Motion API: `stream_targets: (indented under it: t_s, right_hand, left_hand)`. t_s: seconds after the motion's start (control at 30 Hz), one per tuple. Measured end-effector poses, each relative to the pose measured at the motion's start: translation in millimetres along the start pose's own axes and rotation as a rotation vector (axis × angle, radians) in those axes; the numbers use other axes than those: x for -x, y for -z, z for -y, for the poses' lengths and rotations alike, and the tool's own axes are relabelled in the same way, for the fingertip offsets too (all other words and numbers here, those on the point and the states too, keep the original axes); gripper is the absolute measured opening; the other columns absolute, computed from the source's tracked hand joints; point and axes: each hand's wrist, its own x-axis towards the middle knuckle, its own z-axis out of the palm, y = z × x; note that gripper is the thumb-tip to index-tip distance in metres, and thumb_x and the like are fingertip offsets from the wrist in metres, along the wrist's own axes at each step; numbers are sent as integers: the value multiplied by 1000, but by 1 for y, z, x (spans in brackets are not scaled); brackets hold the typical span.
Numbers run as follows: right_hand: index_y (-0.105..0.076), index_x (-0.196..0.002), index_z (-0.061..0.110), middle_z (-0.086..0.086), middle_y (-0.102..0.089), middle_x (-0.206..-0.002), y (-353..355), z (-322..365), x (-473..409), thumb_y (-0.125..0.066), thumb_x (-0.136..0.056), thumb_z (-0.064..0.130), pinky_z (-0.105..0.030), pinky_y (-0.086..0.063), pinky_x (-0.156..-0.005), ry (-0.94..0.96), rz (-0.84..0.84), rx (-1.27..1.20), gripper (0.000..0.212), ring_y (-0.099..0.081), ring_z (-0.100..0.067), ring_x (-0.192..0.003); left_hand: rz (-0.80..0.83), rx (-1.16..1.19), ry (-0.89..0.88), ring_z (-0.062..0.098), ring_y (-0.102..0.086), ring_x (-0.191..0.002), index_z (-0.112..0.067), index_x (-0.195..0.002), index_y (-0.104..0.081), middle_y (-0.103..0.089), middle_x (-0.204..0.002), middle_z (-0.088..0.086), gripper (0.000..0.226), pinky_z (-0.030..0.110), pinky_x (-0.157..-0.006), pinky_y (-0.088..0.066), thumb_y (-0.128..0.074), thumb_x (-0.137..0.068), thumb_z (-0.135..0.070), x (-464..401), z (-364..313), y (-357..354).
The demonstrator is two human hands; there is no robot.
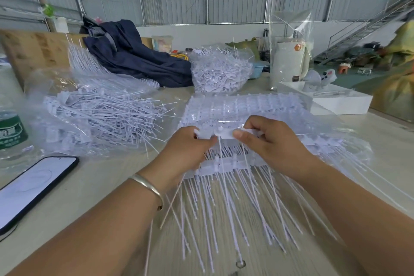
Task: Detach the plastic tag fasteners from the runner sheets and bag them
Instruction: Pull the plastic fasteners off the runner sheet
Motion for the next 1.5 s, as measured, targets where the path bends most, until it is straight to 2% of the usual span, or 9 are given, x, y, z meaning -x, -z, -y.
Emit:
stream_targets:
  t_s: [0.13,0.23,0.43,0.57,0.7,0.83,1.03,1.17,1.5]
  right_hand:
    - [-53,-77,7,0,-42,-54,0,-1,0,-39,-80,65,-25,-28,-54,11,1,176,61,-40,-13,-49]
    - [-57,-80,9,-4,-56,-61,-3,-2,0,-40,-84,64,-31,-31,-64,1,38,282,57,-52,-22,-58]
    - [-65,-94,21,9,-55,-71,0,-2,-2,-62,-86,49,-18,-32,-60,-33,65,167,29,-50,3,-55]
    - [-65,-86,17,-4,-58,-69,6,-4,-2,-62,-87,48,-30,-39,-66,-75,66,131,30,-52,-15,-62]
    - [-53,-75,4,1,-37,-62,10,-6,-4,-61,-87,50,-29,-30,-65,-142,40,-4,49,-37,-12,-58]
    - [-59,-82,-5,-7,-48,-69,11,-4,-4,-66,-82,47,-21,-37,-65,-195,107,-269,53,-44,-13,-62]
    - [-73,-75,12,-23,-54,-76,18,4,-4,-72,-73,46,-21,-41,-72,-184,228,-535,34,-46,-14,-66]
    - [-73,-81,13,-2,-56,-70,9,8,-2,-69,-79,39,-18,-42,-71,-143,334,-619,27,-47,-10,-67]
    - [-63,-84,-6,-15,-42,-66,7,9,-3,-74,-67,40,-15,-40,-57,-179,28,-607,50,-43,-13,-55]
  left_hand:
    - [156,402,295,6,-24,-37,-11,-78,-59,-44,-57,0,46,14,-32,-16,-49,-96,-51,-1,-3,1]
    - [291,482,299,4,-21,-39,-9,-84,-67,-44,-57,-3,53,14,-33,-12,-56,-85,-61,-1,-4,1]
    - [134,269,137,7,-27,-43,-13,-89,-64,-41,-67,0,27,17,-38,-19,-83,-74,-25,1,2,-2]
    - [72,395,144,5,-27,-38,-12,-82,-62,-38,-56,-5,18,15,-33,-21,-79,-78,-16,-3,3,1]
    - [173,536,174,3,-20,-38,-11,-82,-62,-29,-51,-9,21,14,-31,-15,-76,-68,-17,-3,0,6]
    - [255,577,169,2,-19,-38,-12,-84,-61,-27,-51,-9,26,13,-32,-12,-75,-63,-19,2,-2,5]
    - [456,819,140,0,-23,-34,-17,-75,-55,-18,-67,-7,22,11,-31,-16,-76,-70,-14,3,1,0]
    - [712,821,73,3,-18,-38,-14,-85,-71,-51,-55,-11,13,11,-35,-14,-77,-75,-18,12,2,-8]
    - [457,975,161,6,-39,-44,-14,-75,-53,-51,-64,-2,13,13,-34,-19,-60,-82,-22,3,-1,-2]
